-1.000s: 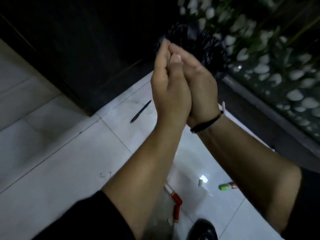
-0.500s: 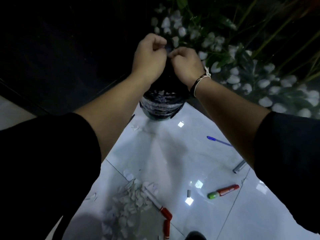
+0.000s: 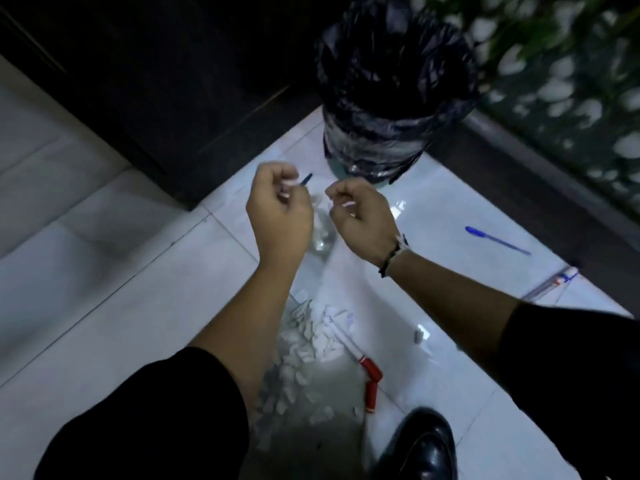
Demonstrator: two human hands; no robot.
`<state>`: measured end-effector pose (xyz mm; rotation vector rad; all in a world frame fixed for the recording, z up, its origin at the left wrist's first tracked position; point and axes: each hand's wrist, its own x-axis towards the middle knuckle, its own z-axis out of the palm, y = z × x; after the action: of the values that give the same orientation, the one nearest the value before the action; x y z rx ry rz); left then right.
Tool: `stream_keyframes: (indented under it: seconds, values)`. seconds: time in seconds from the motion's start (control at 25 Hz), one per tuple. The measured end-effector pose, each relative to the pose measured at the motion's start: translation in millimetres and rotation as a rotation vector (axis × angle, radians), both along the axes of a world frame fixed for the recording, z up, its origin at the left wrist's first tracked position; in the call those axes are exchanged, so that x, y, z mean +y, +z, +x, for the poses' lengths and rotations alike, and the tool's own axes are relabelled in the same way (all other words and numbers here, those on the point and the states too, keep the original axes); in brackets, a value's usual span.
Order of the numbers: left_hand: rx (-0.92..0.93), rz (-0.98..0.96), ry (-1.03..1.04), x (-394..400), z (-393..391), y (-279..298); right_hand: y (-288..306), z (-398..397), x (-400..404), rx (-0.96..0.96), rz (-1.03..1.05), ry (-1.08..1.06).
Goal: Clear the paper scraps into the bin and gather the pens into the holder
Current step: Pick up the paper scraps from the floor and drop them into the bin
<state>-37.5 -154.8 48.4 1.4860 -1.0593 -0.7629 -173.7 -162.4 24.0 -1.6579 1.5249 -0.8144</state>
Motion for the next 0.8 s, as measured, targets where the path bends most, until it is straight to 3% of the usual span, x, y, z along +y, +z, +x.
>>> stream_keyframes:
  seconds: [0.12, 0.24, 0.52, 0.8]
  values:
    - [-0.063, 0.224, -0.006, 40.7, 30.2, -63.2, -60.4, 3.8, -24.0, 0.368, 0.161, 0.264]
    - [-0.215, 0.280, -0.060, 77.3, 56.3, -91.3, -88.9, 19.0, -26.8, 0.570, 0.095, 0.372]
    - [-0.599, 0.321, -0.103, 159.9, 81.0, -120.4, -119.6, 45.7, 72.2, 0.405, -0.231, 0.667]
    - [-0.940, 0.535, -0.039, 223.0, 74.7, -145.6, -122.7, 54.3, 108.4, 0.511, -0.367, 0.992]
